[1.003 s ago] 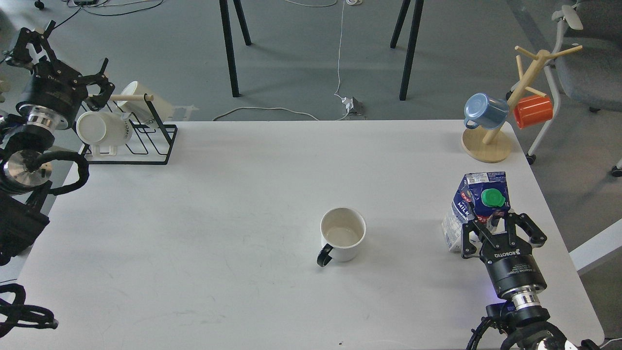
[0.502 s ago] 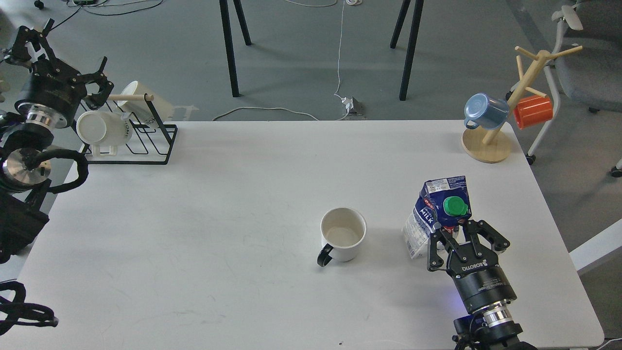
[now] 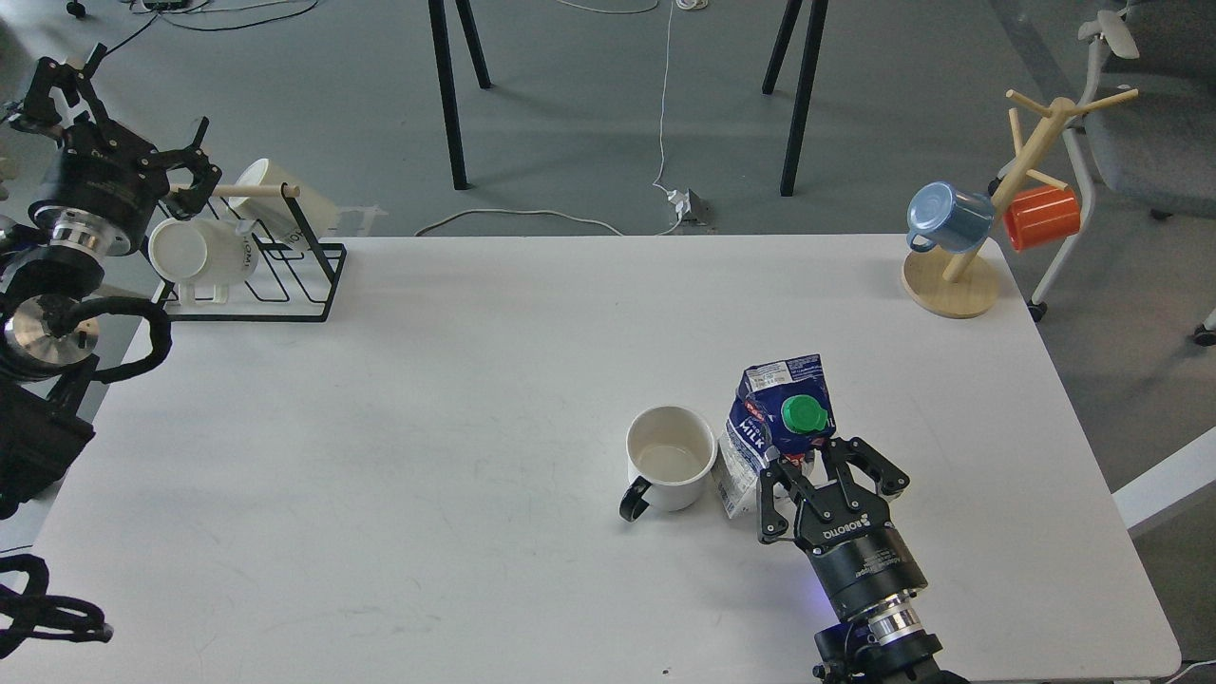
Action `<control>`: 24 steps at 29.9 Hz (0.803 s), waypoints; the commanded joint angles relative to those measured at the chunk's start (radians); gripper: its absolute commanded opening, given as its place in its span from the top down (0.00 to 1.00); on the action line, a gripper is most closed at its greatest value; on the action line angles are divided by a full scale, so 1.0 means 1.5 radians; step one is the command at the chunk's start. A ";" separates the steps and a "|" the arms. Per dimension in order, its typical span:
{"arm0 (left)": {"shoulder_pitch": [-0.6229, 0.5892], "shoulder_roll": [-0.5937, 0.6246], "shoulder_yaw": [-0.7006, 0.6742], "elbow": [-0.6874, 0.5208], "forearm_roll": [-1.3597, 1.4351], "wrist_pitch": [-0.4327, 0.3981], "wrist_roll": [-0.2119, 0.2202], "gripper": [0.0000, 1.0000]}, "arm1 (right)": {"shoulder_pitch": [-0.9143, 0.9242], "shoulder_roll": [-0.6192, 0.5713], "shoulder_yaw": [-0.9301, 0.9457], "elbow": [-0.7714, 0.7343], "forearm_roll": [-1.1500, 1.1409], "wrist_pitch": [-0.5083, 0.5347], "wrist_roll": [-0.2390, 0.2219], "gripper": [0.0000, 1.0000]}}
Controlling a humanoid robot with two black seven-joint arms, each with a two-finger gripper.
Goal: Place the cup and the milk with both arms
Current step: 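Slide the milk carton with the right gripper next to the white mug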
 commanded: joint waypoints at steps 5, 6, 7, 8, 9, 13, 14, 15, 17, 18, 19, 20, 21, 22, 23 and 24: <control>0.000 0.001 0.000 0.008 0.000 0.000 0.000 0.01 | 0.013 0.005 -0.019 -0.019 -0.007 0.000 0.000 0.56; 0.000 0.001 0.000 0.008 0.000 0.000 0.000 0.01 | 0.013 0.005 -0.019 -0.019 -0.007 0.000 0.000 0.53; 0.000 0.001 0.000 0.008 0.001 0.000 0.000 0.01 | 0.013 0.005 -0.019 -0.019 -0.007 0.000 0.001 0.47; 0.000 0.001 0.000 0.009 0.000 0.000 0.000 0.01 | 0.012 0.004 -0.019 -0.020 -0.007 0.000 0.000 0.40; 0.000 0.001 0.000 0.009 0.000 0.000 0.000 0.01 | 0.012 0.004 -0.019 -0.022 -0.007 0.000 0.000 0.35; 0.000 -0.001 0.000 0.009 0.001 0.000 0.000 0.01 | 0.007 0.002 -0.019 -0.024 -0.006 0.000 0.000 0.28; 0.000 -0.001 0.000 0.009 0.000 0.000 0.000 0.01 | 0.005 0.001 -0.019 -0.022 -0.006 0.000 -0.001 0.27; 0.000 -0.001 0.000 0.009 0.001 0.000 0.000 0.01 | 0.003 0.001 -0.019 -0.020 -0.005 0.000 -0.001 0.27; 0.000 0.000 0.000 0.009 0.000 0.000 0.000 0.01 | 0.001 0.001 -0.019 -0.019 -0.004 0.000 -0.001 0.25; 0.000 0.000 0.000 0.009 0.001 0.000 0.000 0.01 | 0.000 0.001 -0.019 -0.019 -0.004 0.000 -0.001 0.25; 0.000 0.000 0.000 0.009 0.000 0.000 0.000 0.01 | -0.001 0.000 -0.019 -0.019 -0.005 0.000 -0.001 0.23; 0.000 0.001 0.000 0.009 0.001 0.000 0.000 0.01 | -0.002 -0.001 -0.019 -0.019 -0.005 0.000 -0.001 0.22; 0.000 0.001 0.000 0.008 0.000 0.000 0.000 0.01 | -0.004 -0.001 -0.018 -0.019 -0.005 0.000 -0.001 0.20; 0.000 0.001 0.000 0.009 0.001 0.000 0.000 0.01 | -0.008 -0.002 -0.017 -0.019 -0.005 0.000 -0.001 0.19; 0.000 0.001 0.000 0.009 0.000 0.000 0.000 0.01 | -0.011 -0.003 -0.016 -0.019 -0.005 0.000 -0.001 0.19; 0.000 0.001 0.000 0.009 0.001 0.000 0.000 0.01 | -0.014 -0.009 -0.014 -0.019 -0.005 0.000 -0.001 0.17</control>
